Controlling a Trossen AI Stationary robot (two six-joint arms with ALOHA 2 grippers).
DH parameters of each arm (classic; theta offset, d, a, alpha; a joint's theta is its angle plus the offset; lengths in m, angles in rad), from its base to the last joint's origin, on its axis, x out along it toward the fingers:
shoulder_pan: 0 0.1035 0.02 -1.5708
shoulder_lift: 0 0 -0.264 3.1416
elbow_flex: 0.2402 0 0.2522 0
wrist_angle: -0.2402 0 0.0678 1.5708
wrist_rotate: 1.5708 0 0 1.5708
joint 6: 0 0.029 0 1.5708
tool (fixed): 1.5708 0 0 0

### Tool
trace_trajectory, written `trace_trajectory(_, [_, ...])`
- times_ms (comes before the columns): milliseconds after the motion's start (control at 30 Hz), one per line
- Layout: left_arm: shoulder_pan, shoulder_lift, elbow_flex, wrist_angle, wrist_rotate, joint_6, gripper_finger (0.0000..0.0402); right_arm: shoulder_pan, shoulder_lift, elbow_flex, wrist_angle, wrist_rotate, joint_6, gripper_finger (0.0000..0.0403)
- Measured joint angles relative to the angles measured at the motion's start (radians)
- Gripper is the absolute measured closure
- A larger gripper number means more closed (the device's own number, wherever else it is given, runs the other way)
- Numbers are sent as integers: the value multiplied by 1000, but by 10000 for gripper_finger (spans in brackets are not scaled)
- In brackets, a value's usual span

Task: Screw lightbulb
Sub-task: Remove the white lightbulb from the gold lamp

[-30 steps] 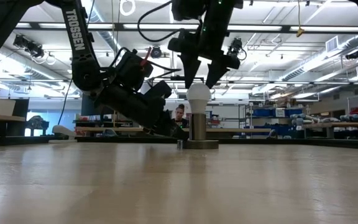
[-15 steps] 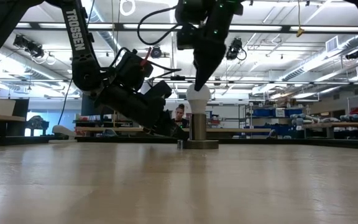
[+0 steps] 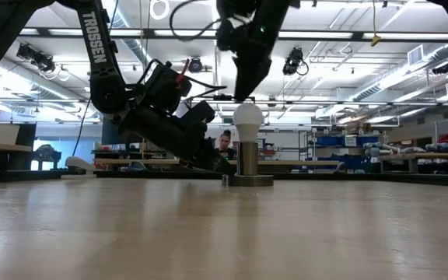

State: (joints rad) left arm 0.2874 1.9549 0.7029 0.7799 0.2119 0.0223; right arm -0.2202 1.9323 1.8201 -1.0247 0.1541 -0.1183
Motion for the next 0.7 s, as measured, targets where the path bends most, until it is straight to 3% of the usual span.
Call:
trace_trajectory(100, [0, 0, 0, 0, 0, 0, 401, 5, -1, 43, -53, 60, 253, 101])
trace_trajectory(267, [0, 0, 0, 0, 0, 0, 401, 20, -1, 46, -91, 62, 576, 92])
trace_trajectory(533, [0, 0, 0, 0, 0, 0, 401, 53, -2, -49, -20, 115, 784, 92])
trace_trajectory(700, [0, 0, 0, 0, 0, -1, 401, 57, -2, -95, -9, 161, 802, 98])
